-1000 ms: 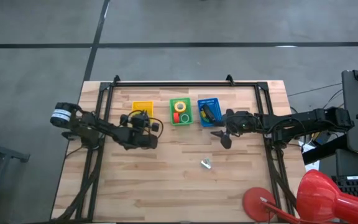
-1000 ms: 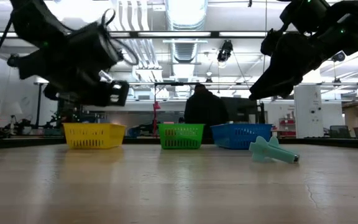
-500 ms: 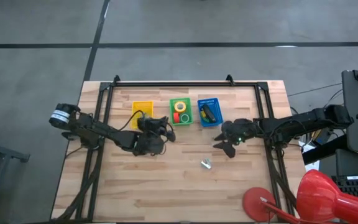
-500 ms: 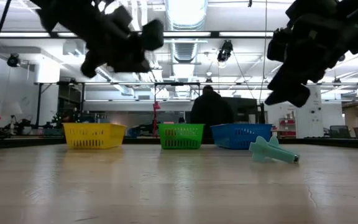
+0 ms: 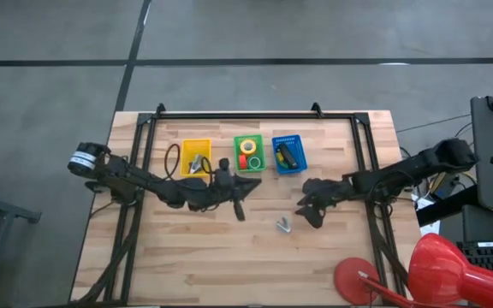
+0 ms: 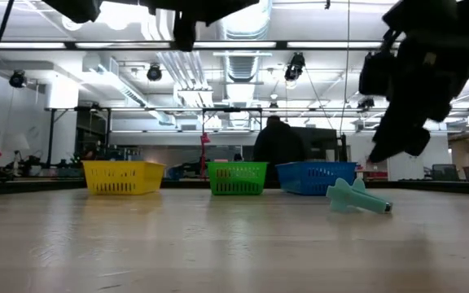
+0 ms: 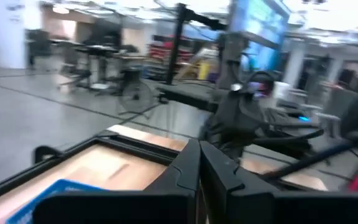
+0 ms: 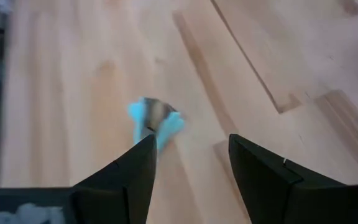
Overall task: Pick and place Stapler, Stapler remover, tape
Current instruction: Put the light blue staple remover into the yellow bin
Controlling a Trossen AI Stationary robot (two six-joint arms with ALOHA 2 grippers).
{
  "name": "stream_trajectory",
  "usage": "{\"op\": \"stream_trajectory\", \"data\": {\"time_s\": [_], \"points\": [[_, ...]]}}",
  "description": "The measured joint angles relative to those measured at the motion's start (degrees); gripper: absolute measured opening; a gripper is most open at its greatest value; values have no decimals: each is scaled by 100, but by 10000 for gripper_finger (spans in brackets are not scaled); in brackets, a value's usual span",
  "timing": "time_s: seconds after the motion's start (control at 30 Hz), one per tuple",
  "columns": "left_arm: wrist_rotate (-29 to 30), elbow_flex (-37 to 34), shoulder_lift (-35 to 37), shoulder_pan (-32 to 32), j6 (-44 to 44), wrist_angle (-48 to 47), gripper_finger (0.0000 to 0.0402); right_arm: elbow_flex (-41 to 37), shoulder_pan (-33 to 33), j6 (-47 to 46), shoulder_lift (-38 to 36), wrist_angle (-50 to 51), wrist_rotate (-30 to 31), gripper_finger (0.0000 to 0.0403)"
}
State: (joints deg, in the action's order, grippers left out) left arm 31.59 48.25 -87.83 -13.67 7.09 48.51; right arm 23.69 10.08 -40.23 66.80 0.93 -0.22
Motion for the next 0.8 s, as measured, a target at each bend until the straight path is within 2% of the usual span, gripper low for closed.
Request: {"op": "stream_trajectory", "data": {"time_s": [0.13, 0.4, 0.53, 0.8], "points": [[-218, 0, -41, 0, -41, 6, 13, 84, 123, 61, 638, -430, 364, 188], [-221, -7, -85, -15, -44, -57, 10, 584, 187, 109, 1371, -413, 282, 167], [-220, -9, -85, -19, -44, -54, 10, 733, 252, 70, 1617, -413, 23, 156], [-220, -15, -85, -17, 31, -53, 12, 984, 387, 107, 1971, -393, -23, 136]]}}
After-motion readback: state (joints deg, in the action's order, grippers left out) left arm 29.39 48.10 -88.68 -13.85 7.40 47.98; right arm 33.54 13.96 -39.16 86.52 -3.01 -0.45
